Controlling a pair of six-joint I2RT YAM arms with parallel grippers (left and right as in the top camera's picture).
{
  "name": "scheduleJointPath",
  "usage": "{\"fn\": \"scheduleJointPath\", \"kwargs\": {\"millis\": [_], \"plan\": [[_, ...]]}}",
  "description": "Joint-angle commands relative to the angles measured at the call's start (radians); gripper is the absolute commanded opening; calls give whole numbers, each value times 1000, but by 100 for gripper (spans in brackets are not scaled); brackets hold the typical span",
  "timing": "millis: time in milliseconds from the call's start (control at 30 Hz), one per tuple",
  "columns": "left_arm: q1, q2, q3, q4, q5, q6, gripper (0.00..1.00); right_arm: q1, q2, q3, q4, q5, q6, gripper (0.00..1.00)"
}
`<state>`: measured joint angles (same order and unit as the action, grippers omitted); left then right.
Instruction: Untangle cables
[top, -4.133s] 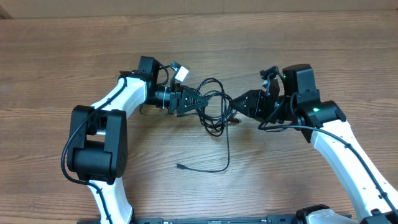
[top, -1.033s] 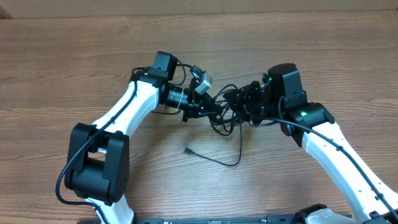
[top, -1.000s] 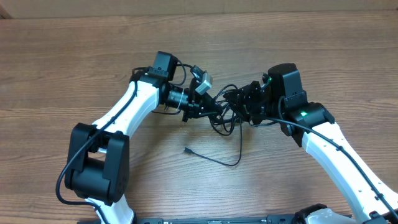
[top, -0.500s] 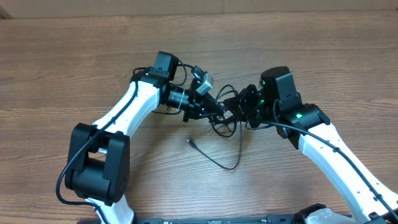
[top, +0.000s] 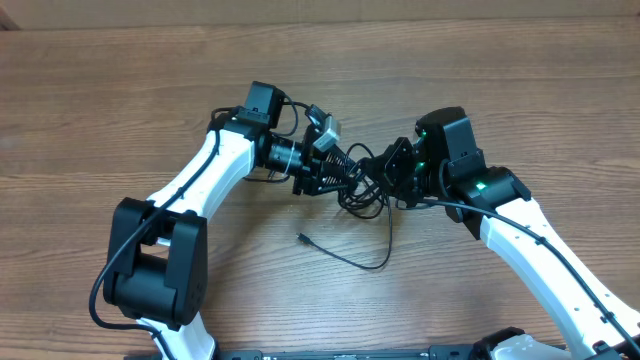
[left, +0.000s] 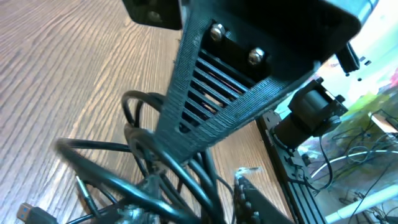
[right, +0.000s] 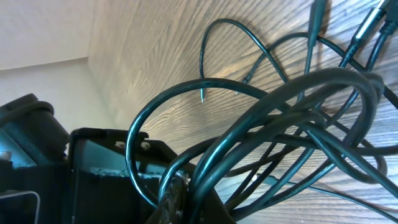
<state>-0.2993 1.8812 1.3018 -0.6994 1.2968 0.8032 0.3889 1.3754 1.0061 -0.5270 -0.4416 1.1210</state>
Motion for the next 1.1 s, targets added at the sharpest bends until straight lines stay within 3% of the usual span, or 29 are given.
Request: {"fn": "scheduleJointPath", "kwargs": {"millis": [0, 67, 333, 500, 633, 833, 1067], "plan": [[9, -19, 2, 5, -2, 0, 31, 9, -4, 14, -14, -8, -32, 4], [9, -19, 2, 7, -22, 0, 24, 9, -4, 14, -14, -9, -35, 4], [5, -18, 2, 12, -65, -1, 21, 9, -4, 14, -13, -12, -45, 4], [4, -18, 2, 48, -112, -68, 8, 9, -4, 14, -17, -31, -88, 4], [5, -18, 2, 67, -174, -113, 4, 9, -4, 14, -25, -35, -124, 4], [5, -18, 2, 114, -272, -236, 4, 7, -5, 14, 52, -183, -242, 4], [5, -18, 2, 137, -407, -328, 4, 1, -5, 14, 70, -229, -259, 4]]}}
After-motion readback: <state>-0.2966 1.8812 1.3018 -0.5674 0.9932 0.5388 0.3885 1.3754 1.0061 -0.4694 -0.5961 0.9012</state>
